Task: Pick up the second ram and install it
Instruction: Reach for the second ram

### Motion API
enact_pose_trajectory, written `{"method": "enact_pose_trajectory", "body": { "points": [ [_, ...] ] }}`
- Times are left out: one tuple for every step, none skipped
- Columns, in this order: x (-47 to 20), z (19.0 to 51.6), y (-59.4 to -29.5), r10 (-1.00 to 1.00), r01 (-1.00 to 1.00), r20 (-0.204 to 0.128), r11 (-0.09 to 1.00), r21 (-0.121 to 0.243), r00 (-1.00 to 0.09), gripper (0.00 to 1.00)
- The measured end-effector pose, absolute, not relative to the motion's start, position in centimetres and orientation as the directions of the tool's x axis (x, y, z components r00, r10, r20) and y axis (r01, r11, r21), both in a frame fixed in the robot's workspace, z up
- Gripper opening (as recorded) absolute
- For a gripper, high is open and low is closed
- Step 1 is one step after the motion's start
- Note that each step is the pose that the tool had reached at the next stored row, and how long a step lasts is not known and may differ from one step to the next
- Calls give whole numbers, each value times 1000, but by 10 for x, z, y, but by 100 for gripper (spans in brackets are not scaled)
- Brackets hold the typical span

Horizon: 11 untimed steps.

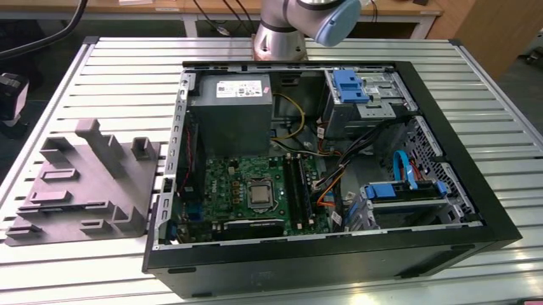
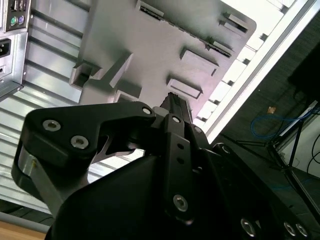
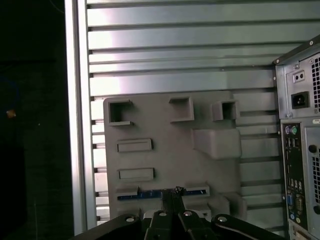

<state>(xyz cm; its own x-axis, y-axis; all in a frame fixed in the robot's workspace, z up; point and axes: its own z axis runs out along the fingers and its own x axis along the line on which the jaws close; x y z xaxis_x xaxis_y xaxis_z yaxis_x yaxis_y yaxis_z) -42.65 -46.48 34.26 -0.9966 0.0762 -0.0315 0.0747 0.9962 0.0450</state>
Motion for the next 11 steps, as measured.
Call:
{"method": "enact_pose_trajectory", "body": {
  "points": [
    [-427,341,-466,76,75,-31,996,45,-997,10],
    [-427,340,-467,76,75,-31,996,45,-997,10],
    [-427,339,-469,76,75,-31,996,45,-997,10],
    [-427,337,-471,76,75,-31,996,45,-997,10],
    [-427,336,-472,76,75,-31,996,45,-997,10],
    [-427,335,-474,76,75,-32,996,45,-997,10],
    [-428,333,-475,76,75,-31,996,45,-997,10],
    [-428,332,-477,76,75,-32,996,45,-997,10],
    [-428,331,-478,76,75,-32,996,45,-997,10],
    [-428,329,-480,76,75,-31,996,45,-997,10],
    [-428,328,-481,76,75,-31,996,45,-997,10]
  ]
}}
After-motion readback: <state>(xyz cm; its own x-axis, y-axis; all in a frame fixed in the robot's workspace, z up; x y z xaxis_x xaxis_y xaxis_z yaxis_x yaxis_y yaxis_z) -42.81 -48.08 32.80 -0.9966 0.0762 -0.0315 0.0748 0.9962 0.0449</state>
